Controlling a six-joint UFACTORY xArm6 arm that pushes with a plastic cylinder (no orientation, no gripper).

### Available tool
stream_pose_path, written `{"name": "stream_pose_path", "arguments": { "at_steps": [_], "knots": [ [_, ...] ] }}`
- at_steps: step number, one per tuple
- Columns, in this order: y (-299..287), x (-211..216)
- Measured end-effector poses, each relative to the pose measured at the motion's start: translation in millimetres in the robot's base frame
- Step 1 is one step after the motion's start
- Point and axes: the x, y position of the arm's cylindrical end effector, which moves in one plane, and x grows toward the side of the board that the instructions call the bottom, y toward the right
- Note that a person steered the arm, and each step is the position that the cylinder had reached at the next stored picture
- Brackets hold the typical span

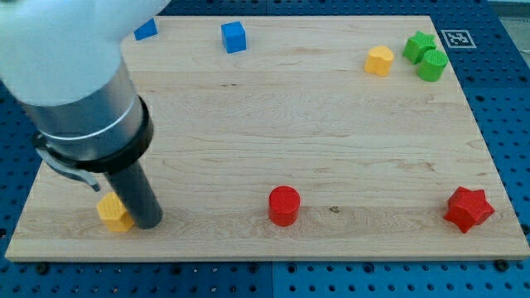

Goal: Push green circle and yellow heart a bit left

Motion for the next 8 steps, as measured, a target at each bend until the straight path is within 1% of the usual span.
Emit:
{"name": "stream_pose_path", "arguments": {
  "at_steps": [2,3,4,5,6,7,8],
  "knots": [
    [-24.6,-4.0],
    [-8.1,-3.4],
    [37.9,-33.1],
    [53.6,-98.4],
    [54.0,-168.8],
    [54.1,-191.4],
    [54.5,-192.7]
  ]
}}
